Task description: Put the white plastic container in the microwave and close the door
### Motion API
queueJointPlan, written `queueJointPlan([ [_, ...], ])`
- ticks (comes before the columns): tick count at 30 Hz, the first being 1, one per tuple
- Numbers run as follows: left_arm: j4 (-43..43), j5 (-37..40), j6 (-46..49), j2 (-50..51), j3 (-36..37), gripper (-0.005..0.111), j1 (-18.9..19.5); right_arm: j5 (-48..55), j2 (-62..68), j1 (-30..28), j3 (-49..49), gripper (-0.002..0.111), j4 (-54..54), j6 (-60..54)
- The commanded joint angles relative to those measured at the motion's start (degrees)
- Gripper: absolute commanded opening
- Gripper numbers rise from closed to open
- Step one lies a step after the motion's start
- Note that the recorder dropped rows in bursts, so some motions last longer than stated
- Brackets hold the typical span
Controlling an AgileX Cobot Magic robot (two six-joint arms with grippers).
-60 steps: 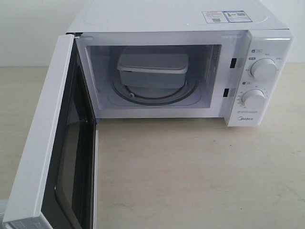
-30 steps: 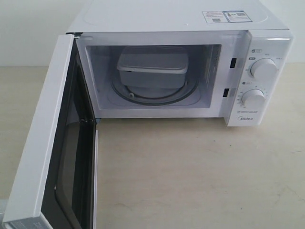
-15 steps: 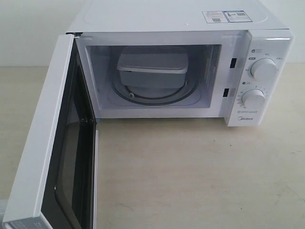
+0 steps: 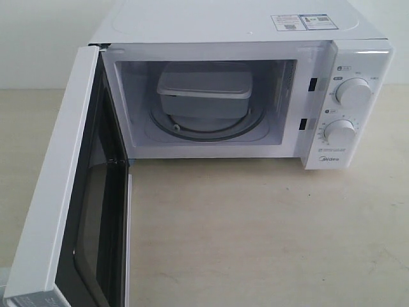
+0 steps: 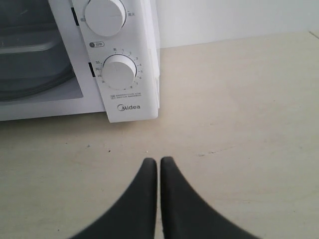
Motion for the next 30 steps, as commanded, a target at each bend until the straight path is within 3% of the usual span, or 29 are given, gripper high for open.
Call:
queueJointPlan([
  [1,-0.5,0.0,-0.6,-0.2,0.2,0.004,-0.4,-0.3,-0.2,0.1,0.0,0.000,-0.4,-0.4],
  [14,0.6,-0.1,0.5,-0.2,0.2,0.004,-0.4,-0.3,-0.2,0.1,0.0,0.000,-0.4,-0.4],
  [18,-1.1,0.1,-5.2,-0.2,-0.5,0.004,-0.4,-0.3,-0.2,0.1,0.0,0.000,-0.4,-0.4],
  [26,-1.1,7.8,-12.2,-0.2,-16.5,0.004,-0.4,-0.3,-0.2,0.1,0.0,0.000,-0.4,-0.4],
  [29,-1.1,14.8,-13.8,-0.2,-24.8,0.004,-0.4,-0.3,-0.2,0.1,0.0,0.000,-0.4,-0.4],
  [30,-1.1,21.7,-13.8,-0.2,-30.0,0.004,-0.4,-0.3,-0.2,0.1,0.0,0.000,-0.4,-0.4],
])
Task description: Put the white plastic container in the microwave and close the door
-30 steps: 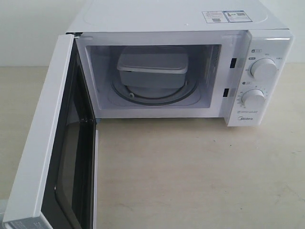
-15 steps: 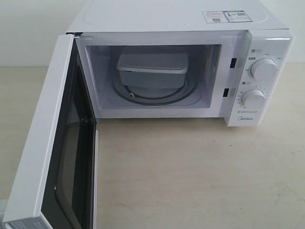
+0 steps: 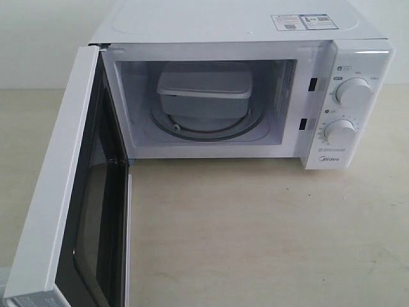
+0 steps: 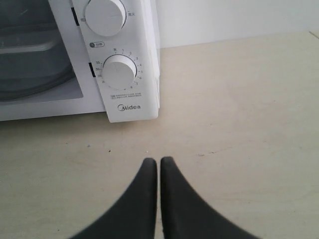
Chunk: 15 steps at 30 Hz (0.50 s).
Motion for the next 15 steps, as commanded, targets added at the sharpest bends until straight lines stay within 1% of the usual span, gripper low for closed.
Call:
queueJointPlan([
  [1,-0.8,15.1,-2.2,0.0,-12.9,0.004,-0.3,-0.3,-0.2,0.1,0.0,0.000,-0.4,-0.4],
  [2,-2.5,15.5,-2.3,0.0,-14.7,0.004,-0.3,-0.3,-0.2,0.1,0.0,0.000,-0.4,-0.4],
  [4,-3.4,12.4,0.0,0.0,-16.6,0.004,-0.3,-0.3,-0.2,0.1,0.0,0.000,-0.4,-0.4],
  [5,-4.2,10.6,-0.9,0.0,-17.3,0.004,-0.3,-0.3,-0.2,0.1,0.0,0.000,-0.4,-0.4],
  [8,-6.1,11.0,-1.8,1.4,-22.0,0.004,-0.3,-0.3,-0.2,0.1,0.0,0.000,-0.4,-0.4],
  [10,-6.1,12.4,-3.1,9.7,-26.5,0.004,-0.3,-0.3,-0.2,0.1,0.0,0.000,-0.4,-0.4],
  [11,-4.8,15.6,-3.0,18.5,-31.0,0.004,-0.4,-0.3,-0.2,0.1,0.0,0.000,-0.4,-0.4],
  [12,-4.2,18.0,-3.0,23.3,-33.9,0.004,-0.7,-0.3,-0.2,0.1,0.0,0.000,-0.4,-0.4],
  [13,-3.9,22.9,-1.0,31.1,-38.7,0.004,-1.3,-0.3,-0.2,0.1,0.0,0.000,-0.4,-0.4],
  [14,-4.1,28.2,0.8,36.6,-43.0,0.004,-2.1,-0.3,-0.2,0.1,0.0,0.000,-0.4,-0.4],
  [15,-4.2,34.6,6.3,43.3,-46.7,0.004,-2.8,-0.3,-0.2,0.1,0.0,0.000,-0.4,-0.4],
])
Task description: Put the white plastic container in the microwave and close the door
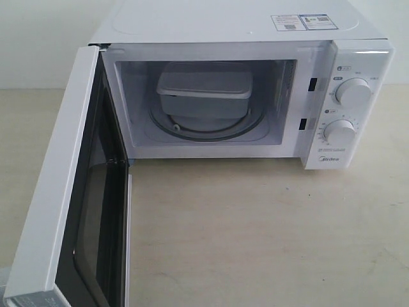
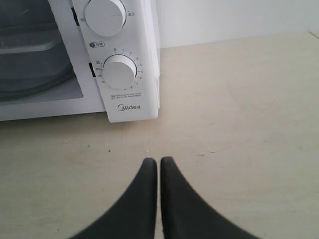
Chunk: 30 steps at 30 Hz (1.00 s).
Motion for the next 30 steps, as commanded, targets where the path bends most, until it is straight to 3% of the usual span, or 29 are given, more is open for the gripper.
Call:
queueJointPlan([
  [1,0.1,19.2,11.7,20.9,-11.8,0.004,-2.4,-0.3,-0.2,0.1,0.0,0.000,-0.4,-0.4],
  [3,-1.7,25.1,17.9,27.5,-14.4,0.004,-2.8,-0.3,-0.2,0.1,0.0,0.000,-0.4,-0.4],
  [8,-11.8,25.1,40.1,38.2,-11.4,0.004,-4.7,-0.3,-0.2,0.1,0.0,0.000,-0.4,-0.4],
  [13,-13.5,25.1,43.1,40.2,-8.0,0.004,-6.8,-0.3,-0.2,0.1,0.0,0.000,-0.4,-0.4],
  [21,-17.6,25.1,49.8,40.4,-0.9,0.004,-14.5,-0.3,-0.2,0.1,0.0,0.000,-0.4,-0.4],
  [30,-25.8,25.1,54.5,41.6,0.6,0.004,-20.7,-0.3,-0.2,0.1,0.0,0.000,-0.4,-0.4],
])
